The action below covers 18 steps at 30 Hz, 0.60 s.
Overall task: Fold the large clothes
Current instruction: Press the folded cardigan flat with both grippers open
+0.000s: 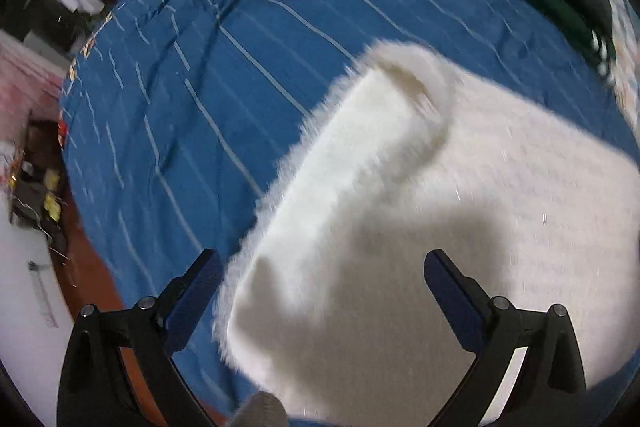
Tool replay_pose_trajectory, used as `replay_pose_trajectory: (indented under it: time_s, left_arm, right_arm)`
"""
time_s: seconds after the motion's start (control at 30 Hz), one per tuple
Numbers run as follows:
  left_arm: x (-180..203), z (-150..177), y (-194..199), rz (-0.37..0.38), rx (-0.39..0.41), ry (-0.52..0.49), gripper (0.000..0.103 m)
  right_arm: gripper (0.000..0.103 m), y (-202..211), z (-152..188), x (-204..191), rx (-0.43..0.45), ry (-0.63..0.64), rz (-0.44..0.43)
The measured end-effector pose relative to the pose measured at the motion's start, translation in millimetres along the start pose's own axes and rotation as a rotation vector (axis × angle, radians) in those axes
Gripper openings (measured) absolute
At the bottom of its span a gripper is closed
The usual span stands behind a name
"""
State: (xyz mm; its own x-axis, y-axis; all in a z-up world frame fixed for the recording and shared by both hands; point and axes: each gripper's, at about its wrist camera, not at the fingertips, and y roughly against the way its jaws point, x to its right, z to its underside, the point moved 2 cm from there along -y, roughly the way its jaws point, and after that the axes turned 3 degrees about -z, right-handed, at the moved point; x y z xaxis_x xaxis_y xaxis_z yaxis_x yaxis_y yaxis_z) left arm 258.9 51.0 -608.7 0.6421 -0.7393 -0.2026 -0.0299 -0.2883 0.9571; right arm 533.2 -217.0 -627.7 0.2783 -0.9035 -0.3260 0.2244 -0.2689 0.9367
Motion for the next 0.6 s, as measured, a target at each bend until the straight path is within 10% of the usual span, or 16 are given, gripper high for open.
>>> replay_pose_trajectory:
  time_s: [0.17,0.43,0.6]
  left_arm:
    - [19,8,-35,-0.088,-0.024,-0.078,0.103]
    - [13,-15,-49,0.004,0.054,-0.007,0.103]
    - [-2,-44,-26,-0.037,0.067,-0.034,0.103]
  right_arm:
    - [0.034,-75,-8,2,-0.1,-0.014,0.107]
    - [0.034,-81,-26,-17,-0.175,-0.003,0.134]
    - [0.034,-22,-25,-19,0.013,-0.004,0.044]
